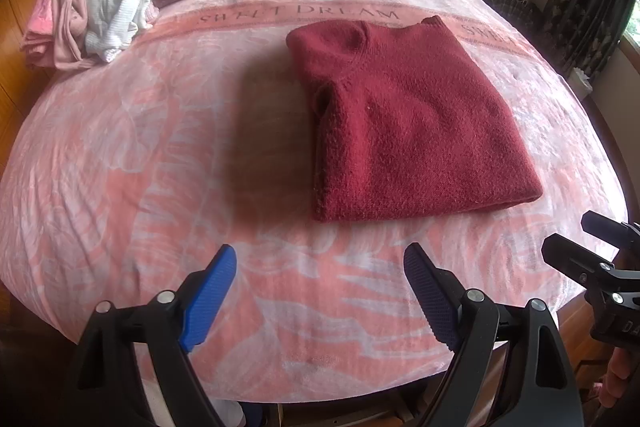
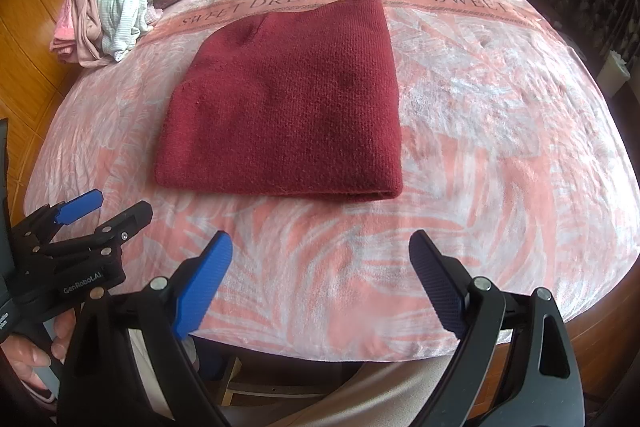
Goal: Fold small clothes
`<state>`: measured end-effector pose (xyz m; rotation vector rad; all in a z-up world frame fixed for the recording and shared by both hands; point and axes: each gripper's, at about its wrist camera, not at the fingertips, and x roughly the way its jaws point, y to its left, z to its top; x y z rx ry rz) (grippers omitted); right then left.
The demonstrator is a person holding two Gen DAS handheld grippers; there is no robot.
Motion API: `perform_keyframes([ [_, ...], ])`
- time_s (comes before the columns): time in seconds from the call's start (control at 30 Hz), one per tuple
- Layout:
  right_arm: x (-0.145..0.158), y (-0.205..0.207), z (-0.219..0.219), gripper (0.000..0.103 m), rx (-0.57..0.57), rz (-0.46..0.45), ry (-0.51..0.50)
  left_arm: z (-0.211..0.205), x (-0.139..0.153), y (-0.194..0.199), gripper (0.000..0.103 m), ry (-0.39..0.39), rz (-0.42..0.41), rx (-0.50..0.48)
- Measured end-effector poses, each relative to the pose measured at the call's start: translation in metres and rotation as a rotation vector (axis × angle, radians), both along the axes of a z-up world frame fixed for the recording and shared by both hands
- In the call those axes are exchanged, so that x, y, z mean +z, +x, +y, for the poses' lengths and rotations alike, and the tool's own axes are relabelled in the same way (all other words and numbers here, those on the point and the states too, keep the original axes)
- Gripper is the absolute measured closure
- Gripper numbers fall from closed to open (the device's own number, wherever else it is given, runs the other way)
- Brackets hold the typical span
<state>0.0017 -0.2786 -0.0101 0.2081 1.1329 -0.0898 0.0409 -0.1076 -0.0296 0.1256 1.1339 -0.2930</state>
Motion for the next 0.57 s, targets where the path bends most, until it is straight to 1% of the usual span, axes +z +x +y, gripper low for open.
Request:
perform_keyframes([
  [0.17, -0.0010, -0.0009, 0.0019, 0.013, -0.005, 0.002, 0.002, 0.0003, -0.0008, 0.0004, 0.017, -0.005, 0.001, 0.002],
  [0.57, -0.0010, -0.0012, 0.0072, 0.013, -0.013, -0.004, 0.005, -0.0016, 0.0000, 0.0018, 0.016, 0.014, 0.002, 0.003],
])
